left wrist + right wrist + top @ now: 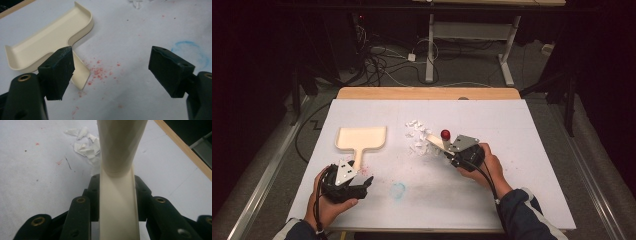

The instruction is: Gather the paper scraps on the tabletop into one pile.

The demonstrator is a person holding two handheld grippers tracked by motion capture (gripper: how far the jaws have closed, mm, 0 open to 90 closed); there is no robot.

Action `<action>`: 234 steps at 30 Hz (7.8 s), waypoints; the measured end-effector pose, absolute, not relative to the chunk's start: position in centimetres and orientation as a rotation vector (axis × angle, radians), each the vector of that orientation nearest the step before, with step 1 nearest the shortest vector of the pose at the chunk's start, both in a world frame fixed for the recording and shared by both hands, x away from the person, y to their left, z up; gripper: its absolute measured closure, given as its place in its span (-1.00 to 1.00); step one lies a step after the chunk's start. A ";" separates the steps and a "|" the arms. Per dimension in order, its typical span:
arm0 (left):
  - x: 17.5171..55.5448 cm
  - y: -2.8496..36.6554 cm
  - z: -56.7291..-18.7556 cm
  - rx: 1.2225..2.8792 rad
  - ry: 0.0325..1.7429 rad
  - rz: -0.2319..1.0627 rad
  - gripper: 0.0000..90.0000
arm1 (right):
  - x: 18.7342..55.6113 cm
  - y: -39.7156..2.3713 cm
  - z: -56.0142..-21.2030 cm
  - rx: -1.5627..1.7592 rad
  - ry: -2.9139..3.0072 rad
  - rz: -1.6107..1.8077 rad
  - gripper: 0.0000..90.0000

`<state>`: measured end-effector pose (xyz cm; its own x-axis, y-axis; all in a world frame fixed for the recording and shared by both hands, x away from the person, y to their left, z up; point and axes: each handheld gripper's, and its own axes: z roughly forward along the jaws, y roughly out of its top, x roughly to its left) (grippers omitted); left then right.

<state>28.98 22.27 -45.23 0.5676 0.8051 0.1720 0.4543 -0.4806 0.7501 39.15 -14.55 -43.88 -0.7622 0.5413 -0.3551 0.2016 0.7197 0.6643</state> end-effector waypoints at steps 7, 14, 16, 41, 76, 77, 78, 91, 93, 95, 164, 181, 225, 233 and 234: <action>28.8 22.3 -45.3 2.122 1.023 0.733 -0.55 | 39.4 -15.8 -42.9 0.655 2.295 0.927 0.50; 28.8 22.5 -45.4 2.117 1.017 0.725 -0.55 | 39.3 -17.6 -41.4 0.739 2.218 1.046 0.50; 28.8 22.5 -45.3 2.118 1.017 0.726 -0.55 | 39.3 -18.0 -41.3 0.751 2.209 1.061 0.50; 28.6 22.4 -45.3 2.125 0.987 0.710 -0.57 | 41.9 -19.5 -39.4 0.803 2.192 1.138 0.50; 29.5 21.9 -45.8 2.167 0.937 0.619 -0.57 | 53.2 -5.8 -44.2 0.530 2.315 0.879 0.50; 29.5 21.9 -45.8 2.167 0.937 0.619 -0.57 | 53.2 -5.6 -44.4 0.515 2.322 0.883 0.50; 29.5 21.9 -45.8 2.169 0.936 0.619 -0.57 | 53.0 -5.4 -44.5 0.505 2.332 0.884 0.50; 29.4 21.7 -45.8 2.187 0.909 0.622 -0.57 | 50.0 -6.8 -45.2 0.265 2.446 0.955 0.49; 29.4 21.7 -45.8 2.191 0.907 0.622 -0.57 | 49.7 -7.1 -45.0 0.245 2.464 0.961 0.49; 29.3 21.6 -45.7 2.197 0.901 0.626 -0.57 | 48.8 -8.2 -44.6 0.201 2.497 1.007 0.49; 27.9 23.4 -46.0 2.248 0.910 0.671 -0.59 | 38.4 -6.2 -44.5 1.159 2.288 1.358 0.50; 28.0 22.8 -46.3 2.262 0.898 0.629 -0.59 | 38.0 -12.3 -44.6 1.360 2.155 1.203 0.50; 28.0 22.2 -46.5 2.295 0.873 0.622 -0.59 | 37.9 -13.1 -44.8 1.491 2.018 1.262 0.50; 28.1 22.2 -46.5 2.299 0.876 0.617 -0.59 | 36.8 -13.3 -42.2 1.389 1.984 1.323 0.50; 28.1 22.2 -46.5 2.299 0.876 0.617 -0.59 | 36.9 -13.1 -42.0 1.380 1.982 1.337 0.50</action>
<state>28.05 22.21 -46.52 0.6750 0.7088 0.2051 0.4319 -0.6049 0.6690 36.88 -13.10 -42.03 -0.4465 0.8722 0.1998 0.5119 0.0658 0.8565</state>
